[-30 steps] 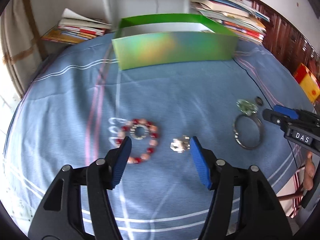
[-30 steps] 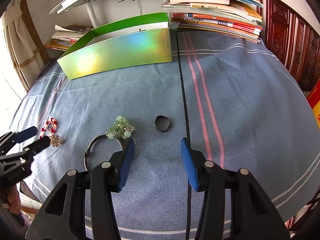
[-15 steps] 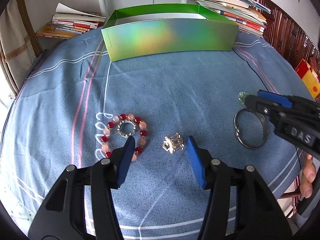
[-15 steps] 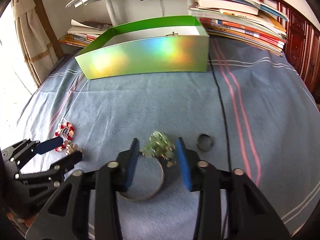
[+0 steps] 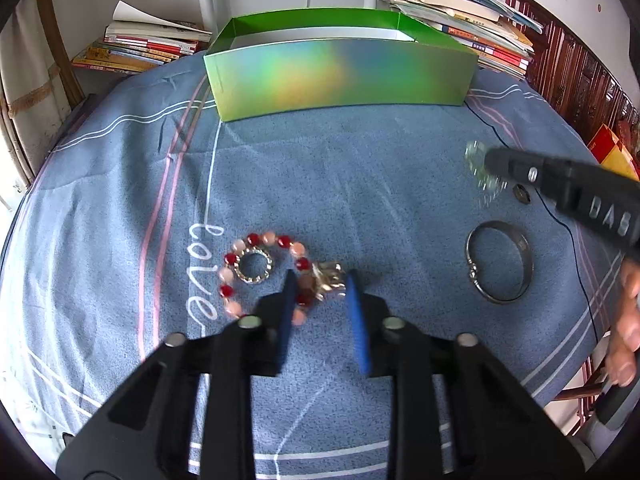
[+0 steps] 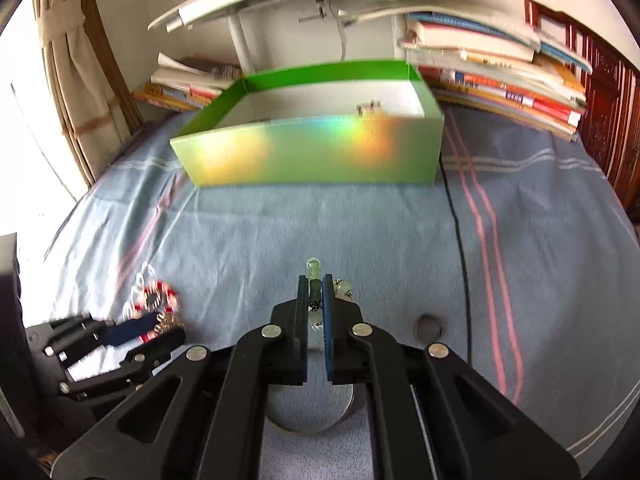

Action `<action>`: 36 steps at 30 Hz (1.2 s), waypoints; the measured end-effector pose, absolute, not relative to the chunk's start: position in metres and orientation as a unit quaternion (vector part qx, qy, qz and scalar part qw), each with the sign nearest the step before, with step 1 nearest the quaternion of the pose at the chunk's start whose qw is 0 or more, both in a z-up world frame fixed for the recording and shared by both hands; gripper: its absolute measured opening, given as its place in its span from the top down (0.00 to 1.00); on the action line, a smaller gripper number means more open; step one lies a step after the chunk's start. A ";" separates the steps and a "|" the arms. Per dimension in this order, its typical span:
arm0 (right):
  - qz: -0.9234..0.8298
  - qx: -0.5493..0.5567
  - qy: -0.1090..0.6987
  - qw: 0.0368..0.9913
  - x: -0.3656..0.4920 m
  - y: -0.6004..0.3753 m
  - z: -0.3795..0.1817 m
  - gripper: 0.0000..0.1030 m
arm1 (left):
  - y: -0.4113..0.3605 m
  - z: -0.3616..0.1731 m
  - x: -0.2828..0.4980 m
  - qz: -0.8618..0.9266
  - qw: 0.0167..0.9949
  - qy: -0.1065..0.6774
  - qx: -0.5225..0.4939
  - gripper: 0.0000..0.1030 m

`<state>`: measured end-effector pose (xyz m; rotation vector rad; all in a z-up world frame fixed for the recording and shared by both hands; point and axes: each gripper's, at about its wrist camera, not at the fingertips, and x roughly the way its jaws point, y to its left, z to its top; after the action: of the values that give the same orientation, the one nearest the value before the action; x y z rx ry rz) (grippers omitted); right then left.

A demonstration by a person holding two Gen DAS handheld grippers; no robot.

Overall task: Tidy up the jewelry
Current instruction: 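Grasp the green jade pendant with the right tool while the left tool grasps the silver brooch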

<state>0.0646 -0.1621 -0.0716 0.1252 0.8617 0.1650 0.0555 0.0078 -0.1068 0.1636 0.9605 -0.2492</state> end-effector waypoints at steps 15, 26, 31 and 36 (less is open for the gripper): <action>0.049 0.085 0.438 0.894 0.080 -0.179 -0.093 0.93 | 0.011 -0.098 0.065 -0.119 0.882 0.452 0.065 0.83; 0.038 0.077 0.441 0.893 0.078 -0.183 -0.096 0.63 | 0.015 -0.103 0.065 -0.119 0.878 0.458 0.070 0.66; 0.038 0.060 0.448 0.891 0.081 -0.176 -0.104 0.62 | 0.010 -0.104 0.067 -0.122 0.878 0.457 0.076 0.64; 0.036 0.048 0.447 0.893 0.082 -0.171 -0.108 0.62 | 0.008 -0.108 0.069 -0.125 0.873 0.465 0.072 0.65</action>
<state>0.0817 -0.1710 -0.1082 0.0999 0.9264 0.0754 0.0693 0.0080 -0.1081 0.1509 0.9711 -0.2614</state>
